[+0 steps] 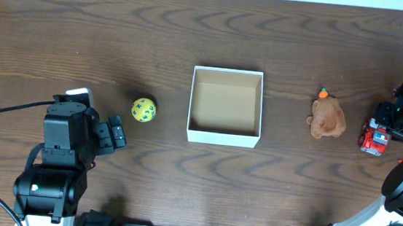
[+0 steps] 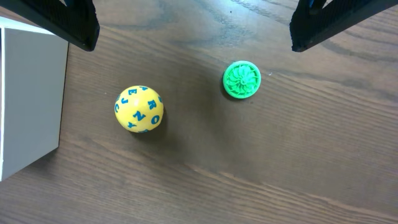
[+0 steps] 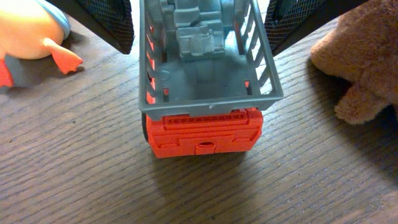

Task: Pack container
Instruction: 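Close the right gripper on the red fire truck and lift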

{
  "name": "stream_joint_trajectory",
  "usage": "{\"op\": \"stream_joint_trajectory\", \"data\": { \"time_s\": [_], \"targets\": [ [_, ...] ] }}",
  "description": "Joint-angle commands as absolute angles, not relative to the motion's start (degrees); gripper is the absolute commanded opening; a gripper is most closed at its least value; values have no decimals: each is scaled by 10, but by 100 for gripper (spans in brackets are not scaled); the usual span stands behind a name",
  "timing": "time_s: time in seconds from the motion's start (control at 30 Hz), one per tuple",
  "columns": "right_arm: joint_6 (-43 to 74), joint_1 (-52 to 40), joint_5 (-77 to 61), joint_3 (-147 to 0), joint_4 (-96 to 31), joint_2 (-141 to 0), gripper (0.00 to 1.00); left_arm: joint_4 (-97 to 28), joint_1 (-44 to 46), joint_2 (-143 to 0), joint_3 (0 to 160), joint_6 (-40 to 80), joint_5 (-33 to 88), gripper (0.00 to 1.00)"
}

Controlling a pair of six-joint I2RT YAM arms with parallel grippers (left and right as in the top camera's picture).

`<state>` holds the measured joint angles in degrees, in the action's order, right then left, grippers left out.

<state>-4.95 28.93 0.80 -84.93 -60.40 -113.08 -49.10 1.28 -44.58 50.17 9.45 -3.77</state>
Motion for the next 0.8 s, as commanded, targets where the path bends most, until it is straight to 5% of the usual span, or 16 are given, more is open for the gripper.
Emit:
{"op": "stream_joint_trajectory", "data": {
  "time_s": [0.0,0.77],
  "targets": [
    [-46,292,-14,-860,-605,-1117,69,-493,10,-445,511,102,-36,98],
    [-45,292,-2,-848,-605,-1118,65,-502,10,-445,511,102,-36,98]
  ]
}}
